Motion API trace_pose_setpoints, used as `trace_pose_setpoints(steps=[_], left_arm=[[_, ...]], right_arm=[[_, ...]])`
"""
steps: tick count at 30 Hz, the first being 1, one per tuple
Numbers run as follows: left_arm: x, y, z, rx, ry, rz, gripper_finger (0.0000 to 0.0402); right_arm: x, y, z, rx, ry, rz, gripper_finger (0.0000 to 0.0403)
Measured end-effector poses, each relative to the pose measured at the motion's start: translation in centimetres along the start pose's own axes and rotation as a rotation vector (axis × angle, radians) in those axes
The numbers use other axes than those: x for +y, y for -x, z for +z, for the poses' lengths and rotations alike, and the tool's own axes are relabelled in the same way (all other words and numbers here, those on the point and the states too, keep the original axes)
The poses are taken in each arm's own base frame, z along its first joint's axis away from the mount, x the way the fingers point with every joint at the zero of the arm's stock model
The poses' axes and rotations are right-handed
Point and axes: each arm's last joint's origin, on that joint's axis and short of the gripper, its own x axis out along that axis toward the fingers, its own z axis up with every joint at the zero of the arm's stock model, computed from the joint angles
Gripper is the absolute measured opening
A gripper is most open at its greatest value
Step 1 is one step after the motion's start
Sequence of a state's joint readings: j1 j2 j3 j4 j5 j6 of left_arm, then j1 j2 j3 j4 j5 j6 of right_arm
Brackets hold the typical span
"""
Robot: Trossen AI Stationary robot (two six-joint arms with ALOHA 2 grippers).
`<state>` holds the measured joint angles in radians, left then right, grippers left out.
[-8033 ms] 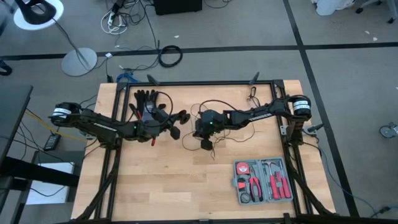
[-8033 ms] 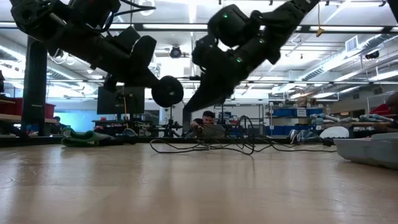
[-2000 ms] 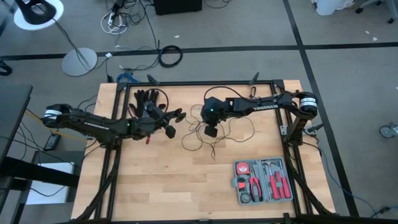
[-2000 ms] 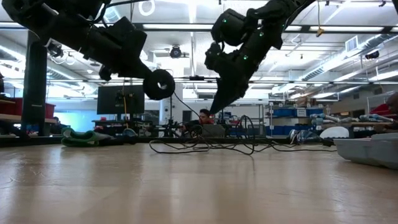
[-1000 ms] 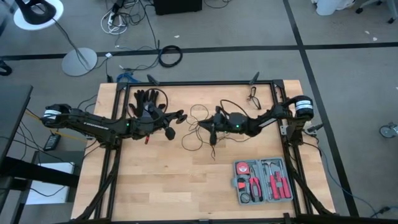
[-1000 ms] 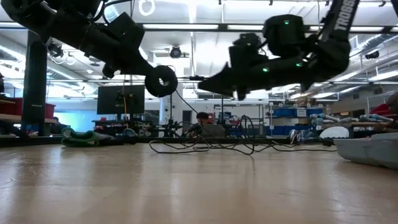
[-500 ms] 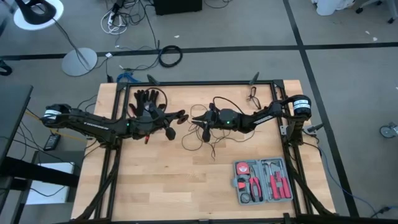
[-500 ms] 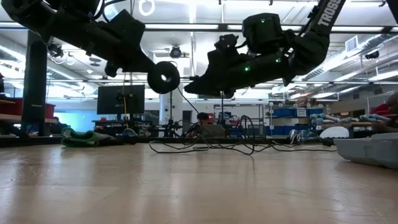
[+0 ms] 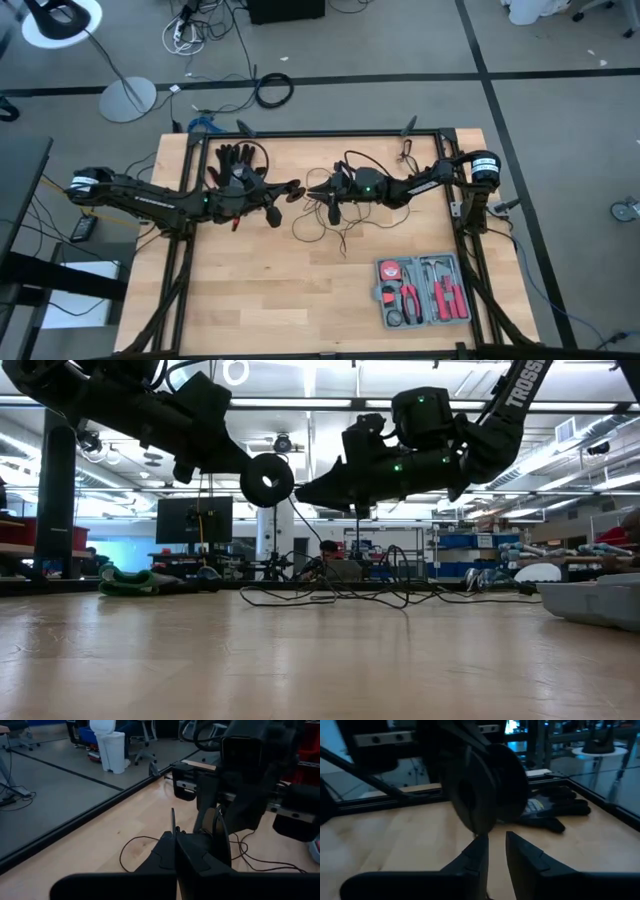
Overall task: Coil cords
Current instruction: Coil the black wire
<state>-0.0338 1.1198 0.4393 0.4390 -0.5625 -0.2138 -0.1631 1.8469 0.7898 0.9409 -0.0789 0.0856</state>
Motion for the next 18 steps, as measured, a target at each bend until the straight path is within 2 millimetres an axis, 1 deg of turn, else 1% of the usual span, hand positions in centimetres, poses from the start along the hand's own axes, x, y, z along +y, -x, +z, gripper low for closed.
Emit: trace_pose_setpoints(steps=[7,14,18], left_arm=[[-0.1,0.0,0.0,0.001,0.003,-0.031,0.0000],[-0.1,0.0,0.0,0.005,0.001,-0.034,0.0000],[-0.1,0.0,0.0,0.010,-0.003,-0.033,0.0000]], right_arm=[[0.0,-0.1,0.2,-0.007,0.000,0.011,0.0048],[0.1,-0.7,1.2,-0.023,0.007,0.059,0.0034],[0.1,-0.9,1.2,0.004,0.013,0.078,0.0009]])
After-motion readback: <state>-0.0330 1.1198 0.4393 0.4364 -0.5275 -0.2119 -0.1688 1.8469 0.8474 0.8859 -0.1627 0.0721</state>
